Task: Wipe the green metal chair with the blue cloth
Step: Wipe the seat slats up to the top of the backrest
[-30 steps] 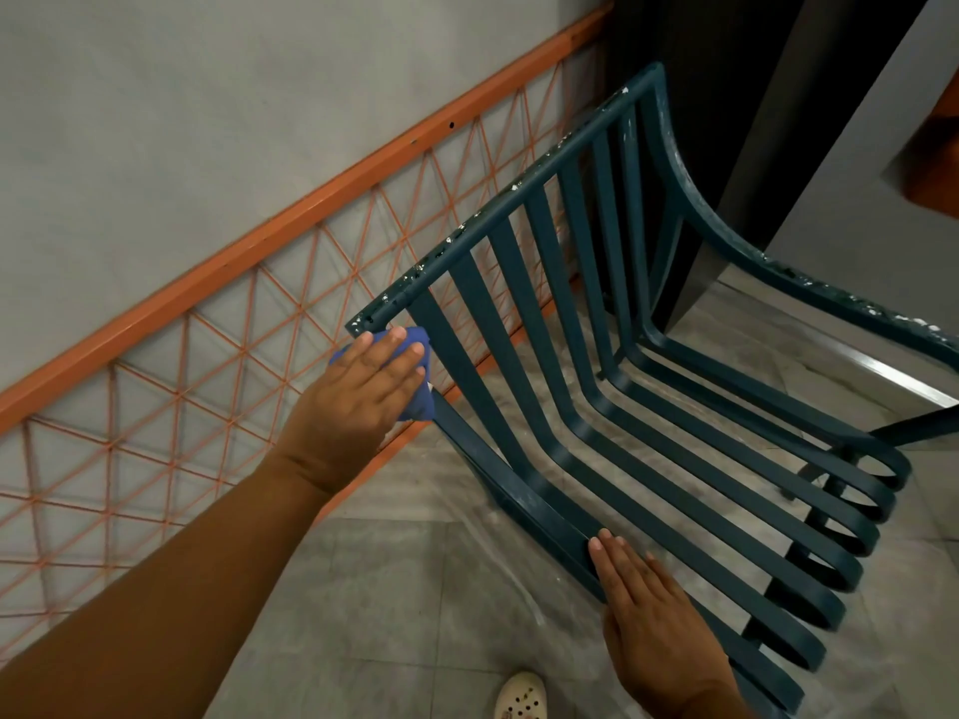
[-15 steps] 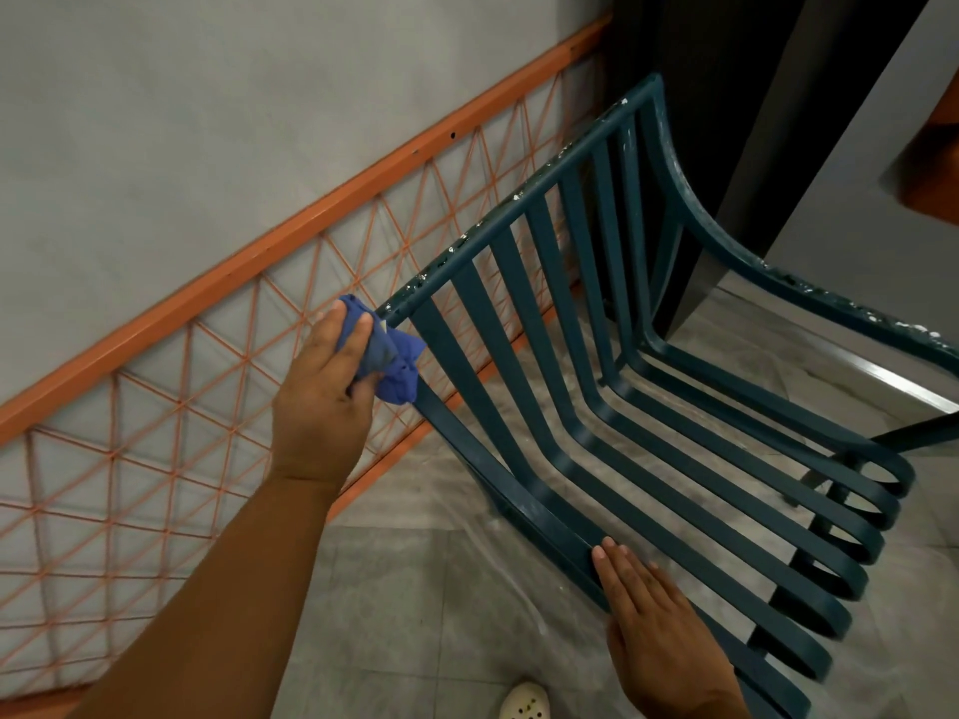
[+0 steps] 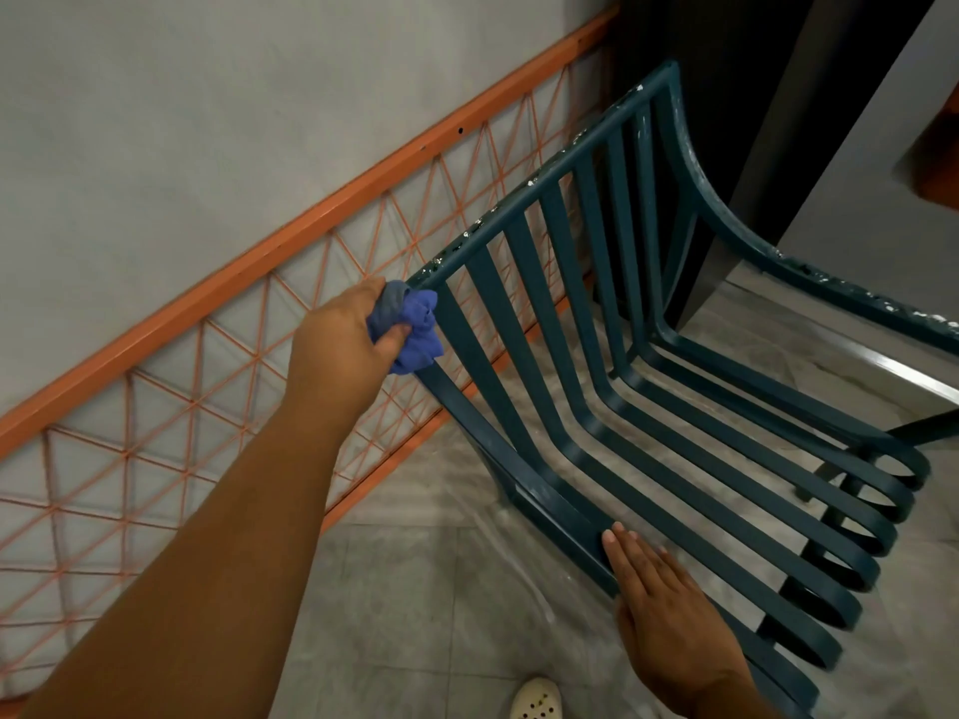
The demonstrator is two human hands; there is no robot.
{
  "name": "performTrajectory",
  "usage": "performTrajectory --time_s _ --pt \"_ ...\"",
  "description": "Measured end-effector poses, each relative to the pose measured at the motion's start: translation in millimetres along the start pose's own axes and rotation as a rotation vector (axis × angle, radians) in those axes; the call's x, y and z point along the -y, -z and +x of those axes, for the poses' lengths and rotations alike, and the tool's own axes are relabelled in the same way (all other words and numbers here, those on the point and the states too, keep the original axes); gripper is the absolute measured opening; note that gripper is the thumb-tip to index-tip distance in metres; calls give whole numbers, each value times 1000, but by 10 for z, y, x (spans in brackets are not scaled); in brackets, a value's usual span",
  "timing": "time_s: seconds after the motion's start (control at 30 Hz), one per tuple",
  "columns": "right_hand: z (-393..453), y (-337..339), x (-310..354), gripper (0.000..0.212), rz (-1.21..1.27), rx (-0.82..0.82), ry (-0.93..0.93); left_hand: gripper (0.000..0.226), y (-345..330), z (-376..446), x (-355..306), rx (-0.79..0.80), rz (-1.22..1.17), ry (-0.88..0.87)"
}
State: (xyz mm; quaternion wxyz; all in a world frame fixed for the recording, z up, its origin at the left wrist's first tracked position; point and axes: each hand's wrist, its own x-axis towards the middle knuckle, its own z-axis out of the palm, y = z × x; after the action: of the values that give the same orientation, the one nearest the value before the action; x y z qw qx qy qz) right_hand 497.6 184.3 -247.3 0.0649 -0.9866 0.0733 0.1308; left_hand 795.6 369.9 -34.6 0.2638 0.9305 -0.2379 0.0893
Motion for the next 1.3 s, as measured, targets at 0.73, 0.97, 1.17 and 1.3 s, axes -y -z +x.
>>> performTrajectory --time_s 0.73,0.97,1.17,1.3 --pt "55 -98 -53 59 0 -31 -26 42 -103 123 29 -43 -35 -8" --pt "74 -167 -101 63 -66 -54 -41 30 -189 385 -167 -4 129 -143" --pt "78 -103 -46 58 54 27 -43 32 -163 381 -199 53 103 -118" --pt "130 -204 -84 60 1 -157 17 38 -43 198 -128 0 66 -66"
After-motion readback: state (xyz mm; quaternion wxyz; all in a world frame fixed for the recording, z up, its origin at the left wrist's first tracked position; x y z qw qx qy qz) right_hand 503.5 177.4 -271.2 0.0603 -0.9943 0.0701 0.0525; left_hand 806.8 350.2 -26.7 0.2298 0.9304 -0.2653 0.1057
